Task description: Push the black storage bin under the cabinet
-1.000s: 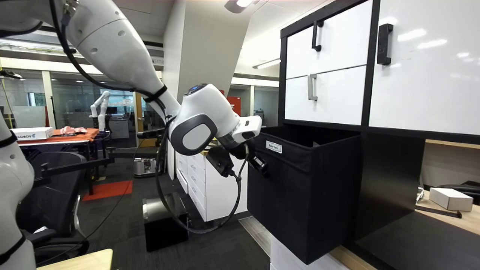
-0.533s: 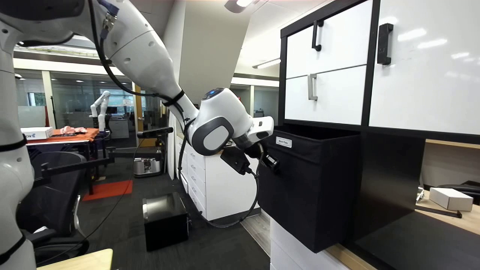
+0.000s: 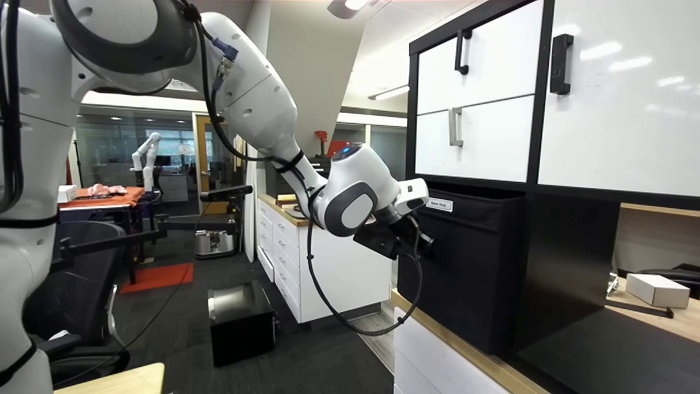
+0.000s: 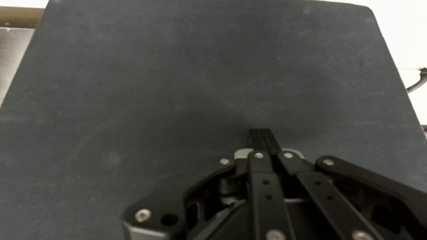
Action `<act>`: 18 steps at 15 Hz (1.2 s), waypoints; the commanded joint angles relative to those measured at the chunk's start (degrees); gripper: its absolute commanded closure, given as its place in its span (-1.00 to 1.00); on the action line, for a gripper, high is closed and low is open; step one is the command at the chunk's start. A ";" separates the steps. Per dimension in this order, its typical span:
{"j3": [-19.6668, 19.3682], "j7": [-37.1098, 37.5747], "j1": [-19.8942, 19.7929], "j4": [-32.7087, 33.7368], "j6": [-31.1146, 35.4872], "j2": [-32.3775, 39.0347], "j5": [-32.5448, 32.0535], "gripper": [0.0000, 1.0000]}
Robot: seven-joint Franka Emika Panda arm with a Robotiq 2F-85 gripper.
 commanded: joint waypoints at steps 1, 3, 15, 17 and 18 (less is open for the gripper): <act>0.04 1.11 -0.80 7.95 -1.59 5.92 -2.02 0.43; 0.16 0.97 -0.92 7.85 -3.12 4.45 -2.30 0.33; 1.32 4.25 -0.74 1.08 -58.77 -22.69 -6.73 -1.00; 1.81 3.47 -0.52 1.90 -67.08 -25.69 -5.12 -1.00; 2.01 3.66 -0.45 2.06 -70.08 -26.83 -4.86 -1.00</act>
